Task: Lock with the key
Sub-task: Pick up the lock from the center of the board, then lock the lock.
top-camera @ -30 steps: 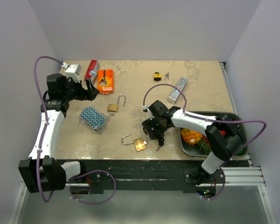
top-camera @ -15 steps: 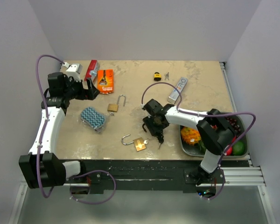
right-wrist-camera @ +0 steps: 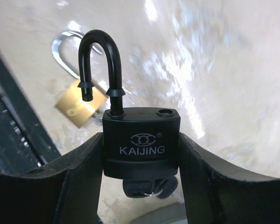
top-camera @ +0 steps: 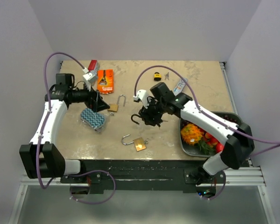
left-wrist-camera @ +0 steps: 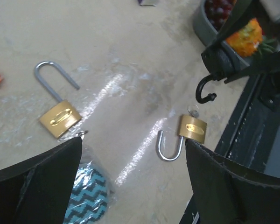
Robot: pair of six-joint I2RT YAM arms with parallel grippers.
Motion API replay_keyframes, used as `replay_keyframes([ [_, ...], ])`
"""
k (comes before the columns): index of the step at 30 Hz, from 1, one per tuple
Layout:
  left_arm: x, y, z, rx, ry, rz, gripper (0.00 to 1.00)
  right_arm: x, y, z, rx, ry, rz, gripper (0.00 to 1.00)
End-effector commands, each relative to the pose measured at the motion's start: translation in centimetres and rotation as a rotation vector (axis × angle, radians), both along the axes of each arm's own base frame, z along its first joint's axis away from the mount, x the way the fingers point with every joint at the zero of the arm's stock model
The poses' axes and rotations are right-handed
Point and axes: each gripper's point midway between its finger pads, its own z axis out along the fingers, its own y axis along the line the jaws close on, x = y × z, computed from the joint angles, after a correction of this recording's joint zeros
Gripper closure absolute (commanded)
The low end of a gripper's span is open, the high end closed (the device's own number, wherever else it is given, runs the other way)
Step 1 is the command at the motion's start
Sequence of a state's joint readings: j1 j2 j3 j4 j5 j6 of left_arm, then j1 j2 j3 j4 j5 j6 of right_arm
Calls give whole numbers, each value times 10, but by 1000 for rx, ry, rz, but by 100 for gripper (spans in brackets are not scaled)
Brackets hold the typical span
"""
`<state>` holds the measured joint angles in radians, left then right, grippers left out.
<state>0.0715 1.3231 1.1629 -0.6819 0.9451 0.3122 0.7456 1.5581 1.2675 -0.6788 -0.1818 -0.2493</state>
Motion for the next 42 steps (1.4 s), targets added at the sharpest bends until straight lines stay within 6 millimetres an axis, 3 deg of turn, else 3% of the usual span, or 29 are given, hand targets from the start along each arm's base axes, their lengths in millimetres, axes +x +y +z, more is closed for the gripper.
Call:
replay_keyframes([
  [1,-33,-35,25,-99,-170,-308,7,-39,26,89,234,-115,428,100],
  [3,-46,-45,31,-131,-249,-382,10,-47,30,105,271,-114,473,100],
  [6,-65,-70,36,-126,-367,-489,12,-56,32,114,300,-75,494,100],
  [11,-93,-104,32,-128,-387,-623,18,-54,28,111,266,-57,457,100],
  [24,-119,-151,12,-120,-305,-724,23,-42,26,120,251,-95,381,100],
  [30,-114,-160,6,-108,-330,-725,44,-48,30,128,288,-88,405,100],
  [40,-118,-161,7,-108,-351,-751,99,-54,36,128,310,-44,437,100],
  [42,-116,-161,13,-106,-371,-731,100,-59,39,129,329,-18,452,100],
])
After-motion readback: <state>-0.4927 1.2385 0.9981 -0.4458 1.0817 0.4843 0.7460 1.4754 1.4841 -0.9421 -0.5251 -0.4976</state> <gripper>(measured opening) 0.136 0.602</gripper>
